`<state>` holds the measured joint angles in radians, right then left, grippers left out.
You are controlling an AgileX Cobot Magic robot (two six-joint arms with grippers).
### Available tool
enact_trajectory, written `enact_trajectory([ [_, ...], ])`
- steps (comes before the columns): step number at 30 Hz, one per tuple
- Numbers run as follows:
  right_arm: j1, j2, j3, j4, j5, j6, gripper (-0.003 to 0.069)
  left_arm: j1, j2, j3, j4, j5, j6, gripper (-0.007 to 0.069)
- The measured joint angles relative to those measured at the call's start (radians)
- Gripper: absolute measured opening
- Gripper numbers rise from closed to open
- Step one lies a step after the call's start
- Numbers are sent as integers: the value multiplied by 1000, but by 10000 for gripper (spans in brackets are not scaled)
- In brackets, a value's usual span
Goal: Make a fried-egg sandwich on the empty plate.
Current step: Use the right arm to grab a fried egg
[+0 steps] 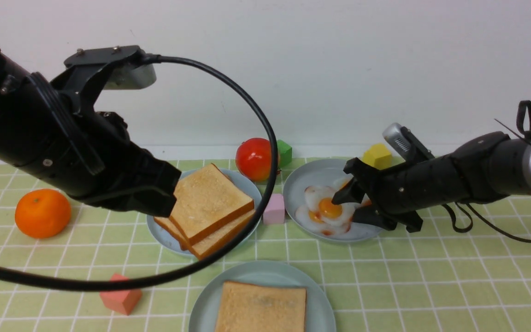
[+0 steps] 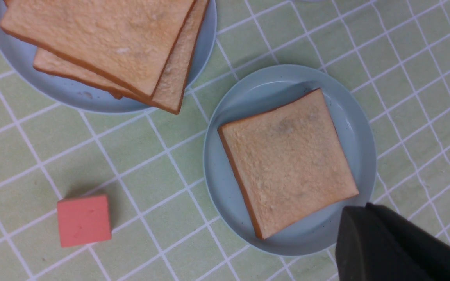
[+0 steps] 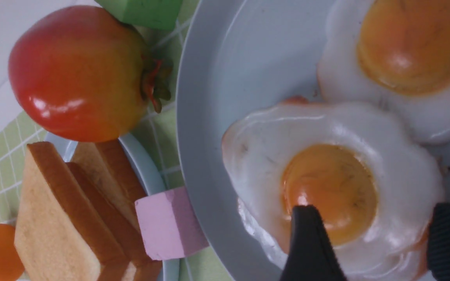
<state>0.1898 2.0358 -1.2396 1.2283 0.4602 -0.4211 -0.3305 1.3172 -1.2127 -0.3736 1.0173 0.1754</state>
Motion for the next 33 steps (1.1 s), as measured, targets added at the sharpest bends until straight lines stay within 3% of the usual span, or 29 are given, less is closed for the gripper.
enact_trajectory([
  [13,-50,0,0,0,4,0,418,0,1,0,0,0,0,-13],
  [24,-42,60,-14,114,27,0,408,0,33,0,1,4,0,-13],
  [28,-43,67,-15,119,29,0,363,0,32,0,2,5,0,-13],
  [33,-46,70,-13,111,26,0,187,0,32,0,3,10,0,-13],
])
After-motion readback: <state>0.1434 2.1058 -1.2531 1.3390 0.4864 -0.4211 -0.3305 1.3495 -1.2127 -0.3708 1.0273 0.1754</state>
